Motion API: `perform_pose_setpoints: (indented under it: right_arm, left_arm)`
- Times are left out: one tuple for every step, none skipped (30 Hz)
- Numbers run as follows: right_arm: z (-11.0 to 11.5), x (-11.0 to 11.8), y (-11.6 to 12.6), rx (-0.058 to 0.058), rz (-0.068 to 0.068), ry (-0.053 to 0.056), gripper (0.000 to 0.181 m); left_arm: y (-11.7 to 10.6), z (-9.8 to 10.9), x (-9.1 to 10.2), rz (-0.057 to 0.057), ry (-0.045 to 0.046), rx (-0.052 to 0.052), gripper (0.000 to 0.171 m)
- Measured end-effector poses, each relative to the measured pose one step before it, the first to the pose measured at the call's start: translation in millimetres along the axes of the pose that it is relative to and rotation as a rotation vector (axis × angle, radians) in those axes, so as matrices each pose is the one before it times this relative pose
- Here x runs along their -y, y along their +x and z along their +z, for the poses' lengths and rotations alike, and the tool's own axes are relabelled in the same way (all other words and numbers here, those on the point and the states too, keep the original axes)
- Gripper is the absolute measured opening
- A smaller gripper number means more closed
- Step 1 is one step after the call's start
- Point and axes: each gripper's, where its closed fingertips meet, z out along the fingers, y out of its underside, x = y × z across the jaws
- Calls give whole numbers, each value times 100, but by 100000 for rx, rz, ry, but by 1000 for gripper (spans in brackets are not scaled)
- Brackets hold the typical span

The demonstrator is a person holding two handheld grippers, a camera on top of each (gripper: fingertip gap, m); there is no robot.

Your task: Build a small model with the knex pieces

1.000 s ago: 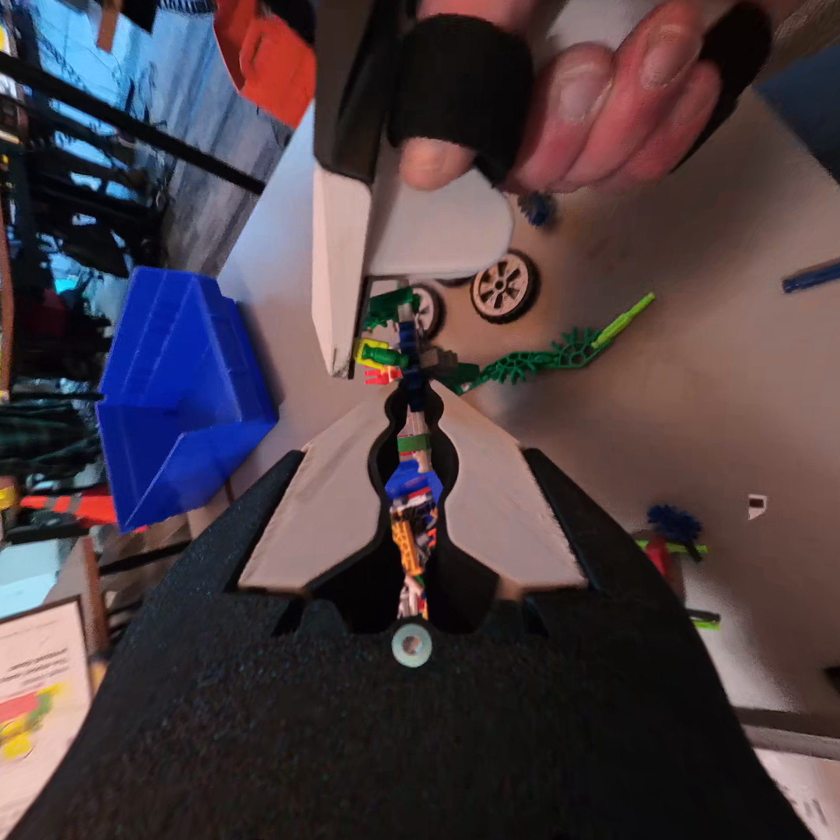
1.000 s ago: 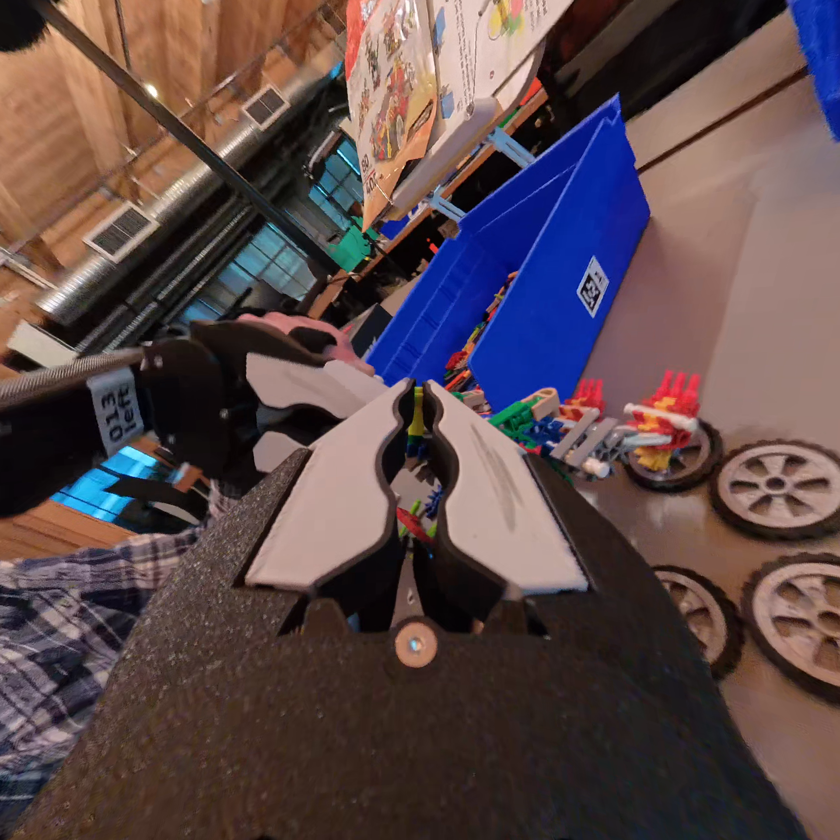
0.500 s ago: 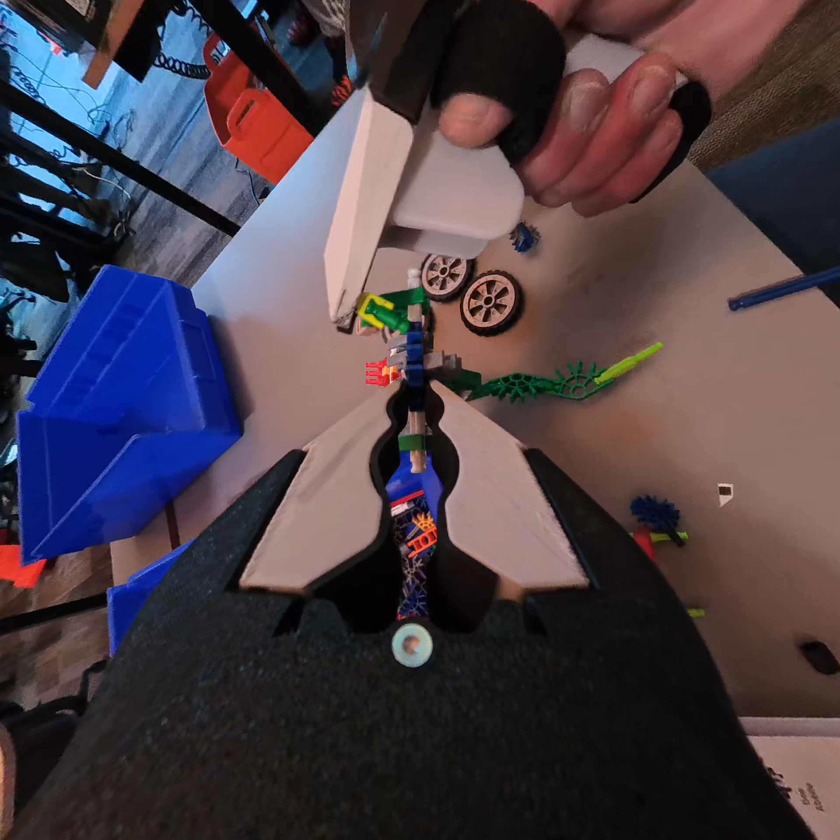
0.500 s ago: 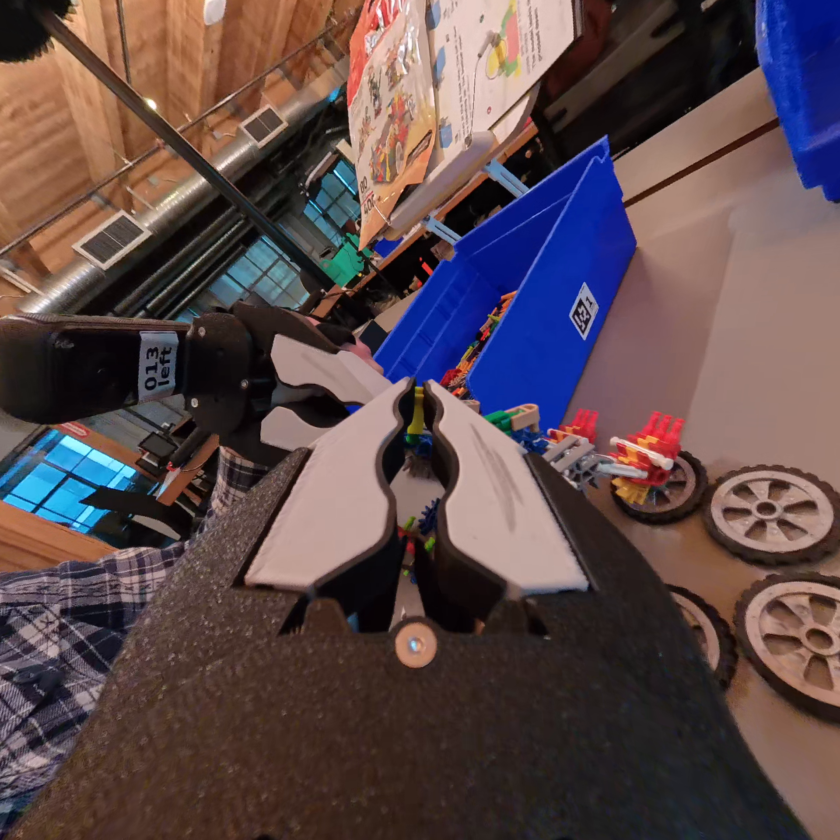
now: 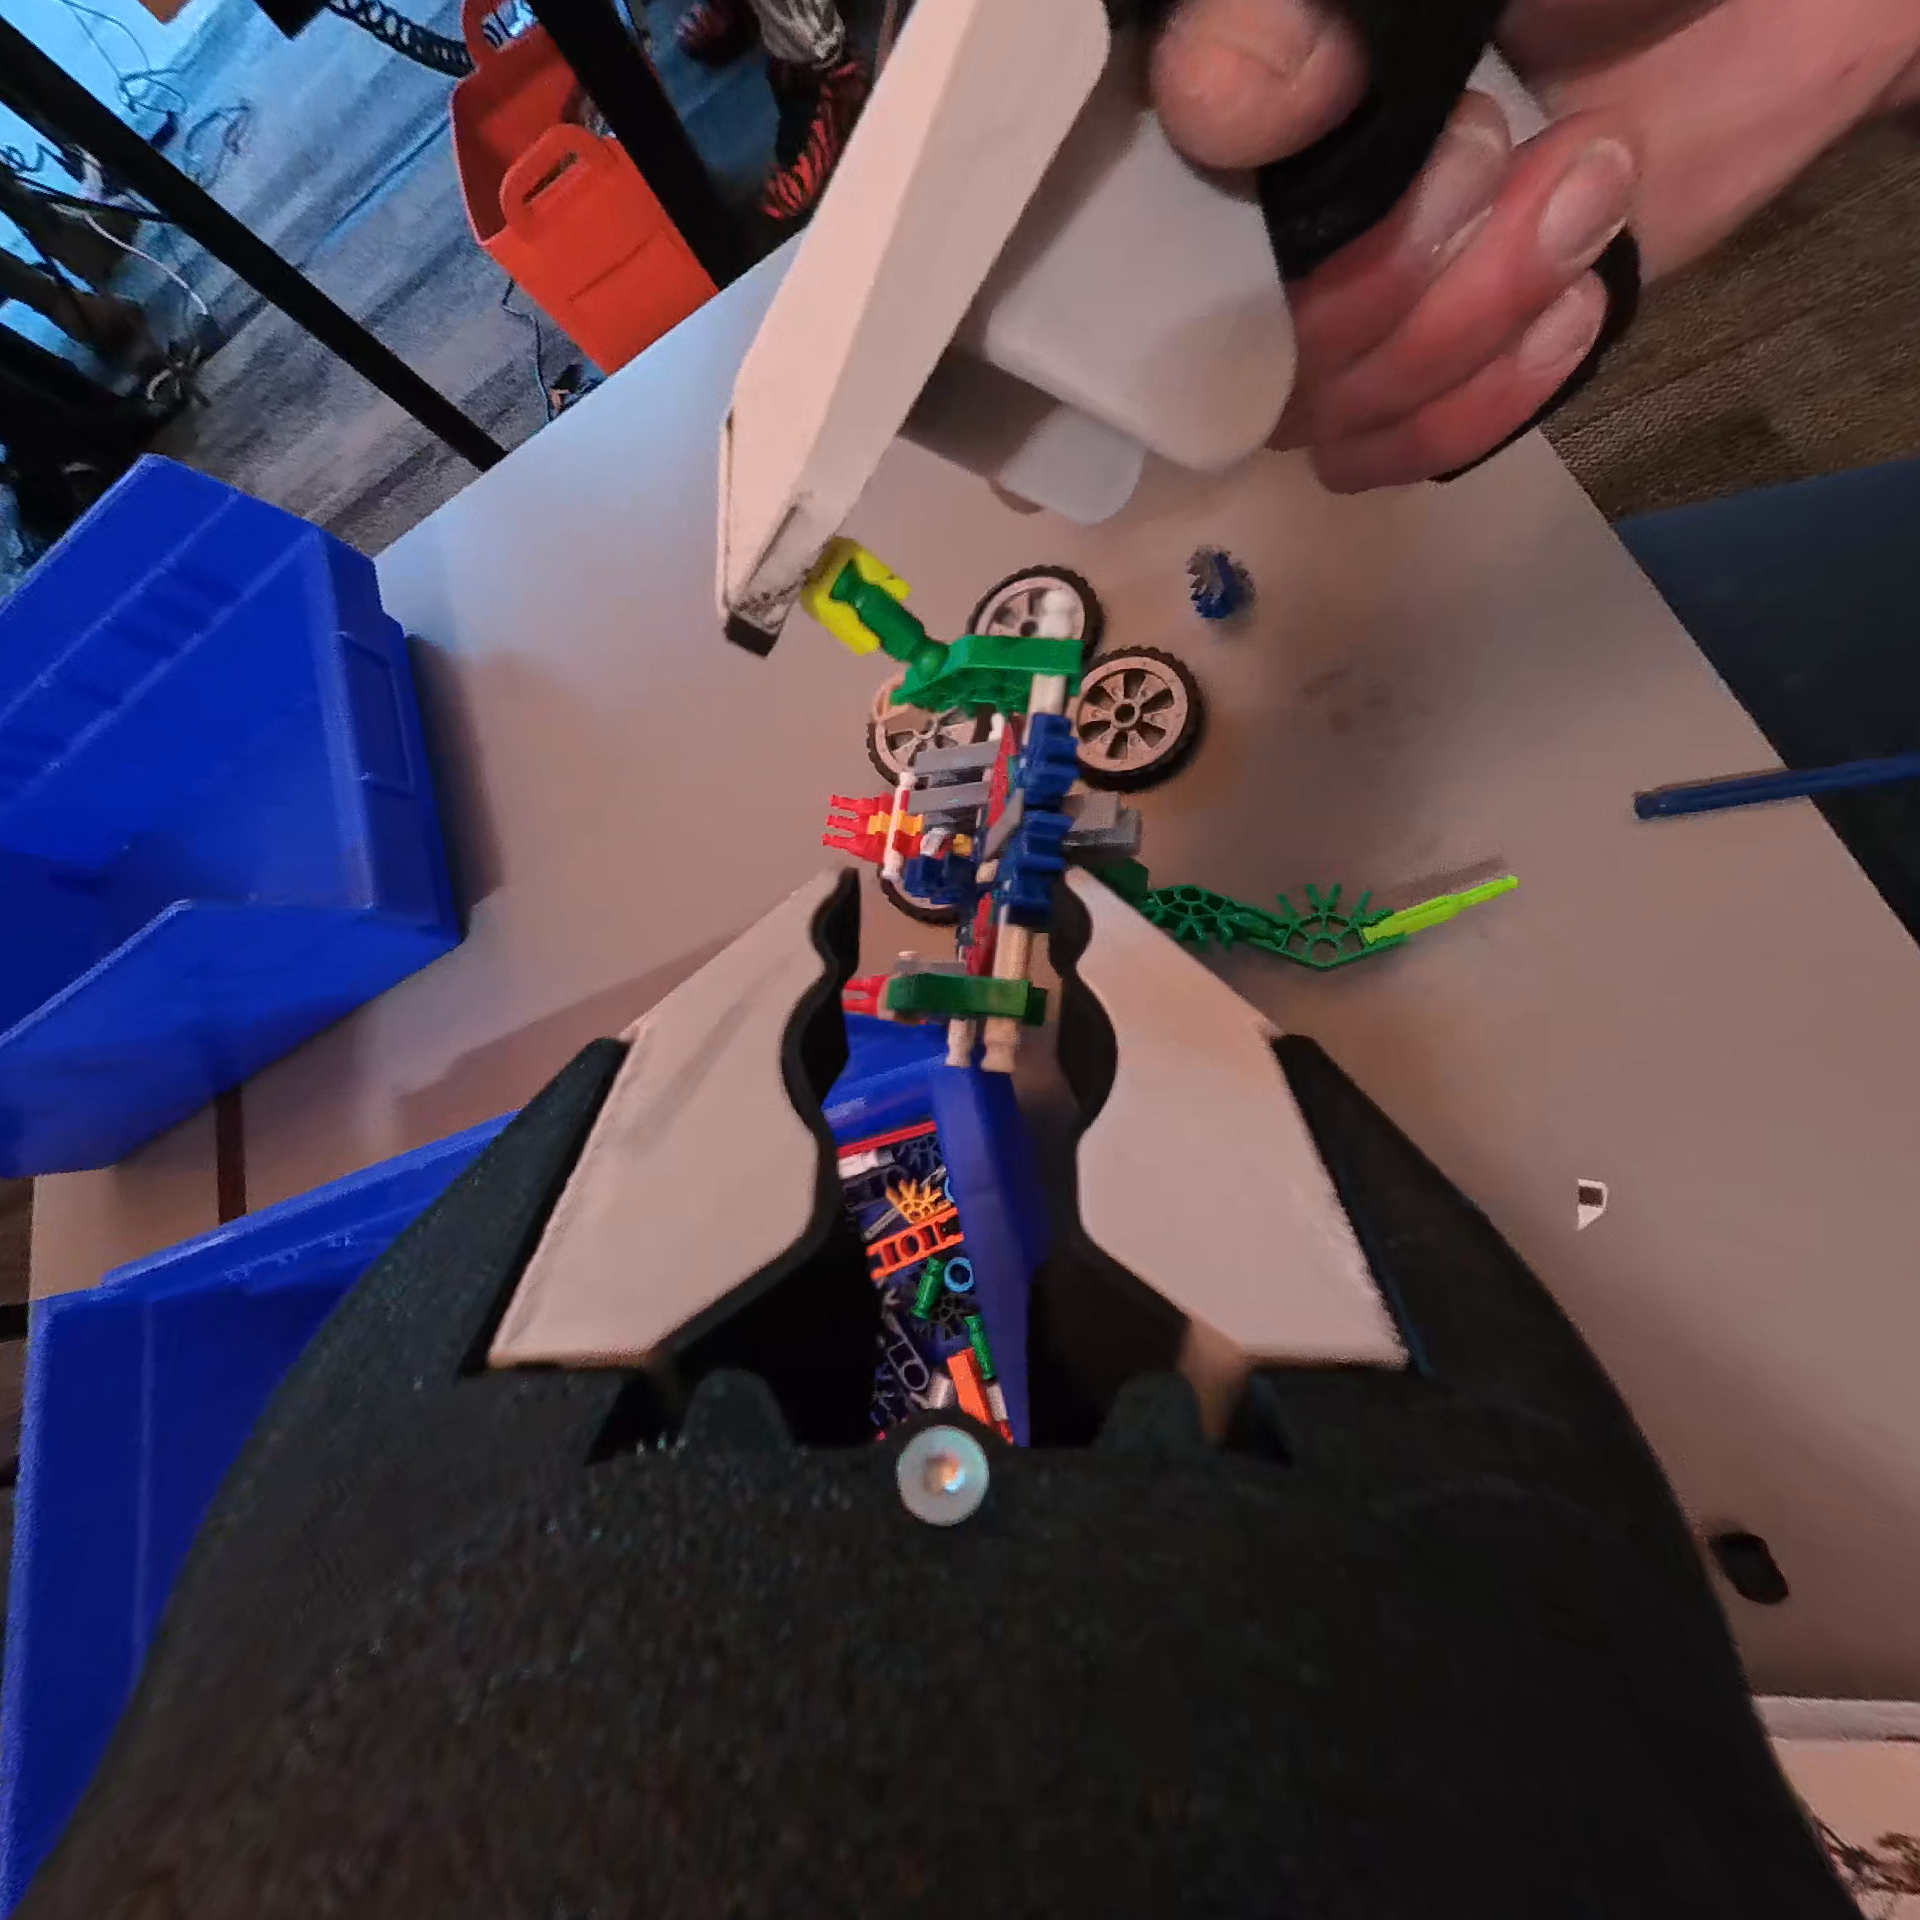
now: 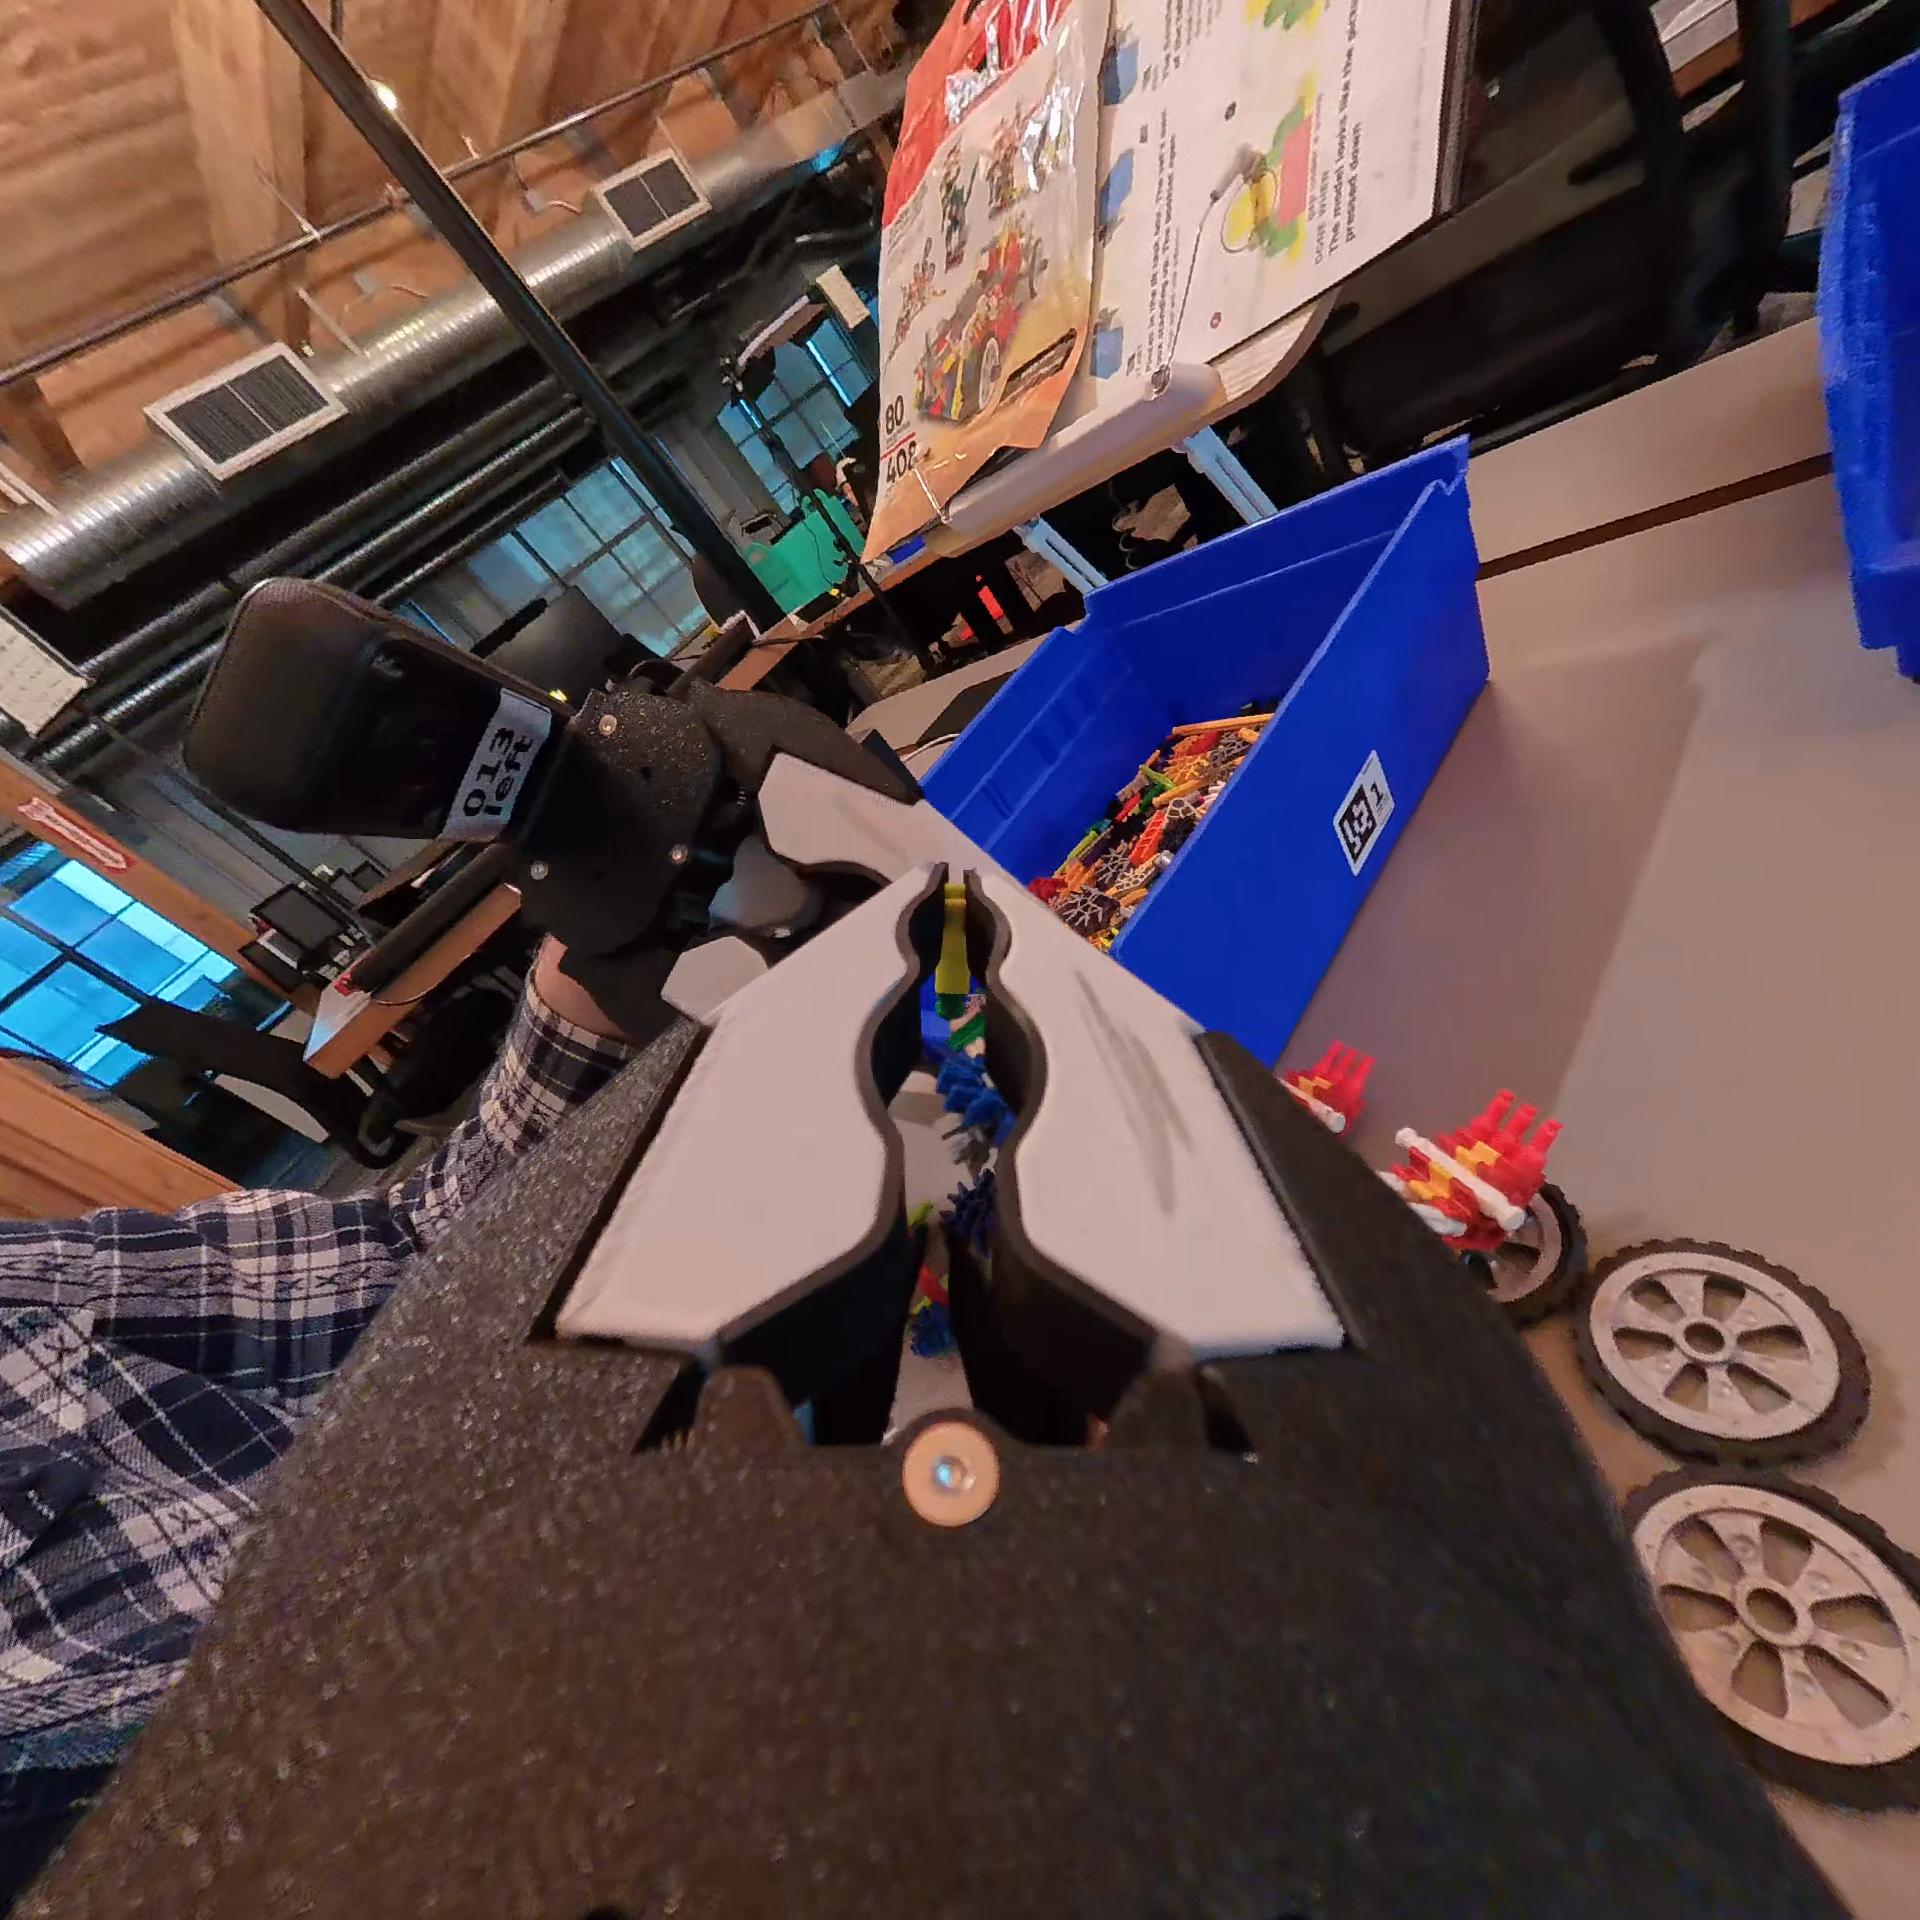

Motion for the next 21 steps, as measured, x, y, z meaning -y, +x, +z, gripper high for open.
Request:
perform_pose_setpoints:
  right_arm:
    - [-71,53,-53,-23,-812,-183,2]
    - [-72,165,-122,-33,-1334,198,1]
    - [-53,220,-146,-194,-1604,283,1]
    - [-5,171,-110,-303,-1410,-173,2]
    - [18,141,-109,100,-980,-293,1]
    - [41,137,-172,635,-648,-61,1]
    - [41,71,-159,700,-456,-20,1]
    - [53,-9,-98,474,-132,-149,2]
    - [50,-36,-73,445,246,-42,2]
    - [41,-11,-87,417,154,247,2]
    - [19,33,-110,425,-243,365,2]
    - [10,93,-212,900,-242,526,2]
    - [5,171,-307,1343,-124,768,2]
    - [12,155,-278,974,-258,373,2]
    - [39,104,-216,615,-555,-111,2]
    - [73,87,-282,881,-915,-247,2]
    - [89,69,-335,1126,-1367,-253,2]
    - [89,40,-288,698,-1477,-401,2]
    - [101,15,-192,140,-1245,-644,2]
    - [69,35,-214,280,-1164,-391,2]
    - [51,134,-315,861,-1037,169,2]
  left_arm:
    - [-84,-43,-75,-678,-237,151,37]
    - [7,-70,-119,-758,-297,-643,40]
    - [0,-77,-150,-389,-364,-429,42]
    - [92,-50,-155,201,-577,-607,43]
    - [212,-41,-79,561,-483,-1020,44]
    - [63,-65,4,425,-342,0,44]
    - [-4,-103,-3,108,-445,118,44]
    - [111,-117,-4,3,-119,-521,44]
    - [104,-135,82,-168,714,-725,44]
    - [-193,-152,135,-982,984,587,45]
    - [-209,-180,117,-1344,914,414,47]
    - [112,-272,196,-1092,1586,-1395,48]
    - [-34,-351,237,-388,1817,-334,48]
    - [-234,-365,309,-407,1786,960,49]
    - [-145,-345,515,-1440,2742,167,49]
    - [73,-373,819,-2033,4509,-1254,48]
    - [48,-364,990,-1887,5349,-996,46]
    - [96,-301,874,-1815,4463,-1142,45]
    - [249,-257,718,-1325,3613,-1775,43]
    - [179,-214,632,-511,3249,-973,41]
    - [57,-141,594,-877,2994,-349,39]
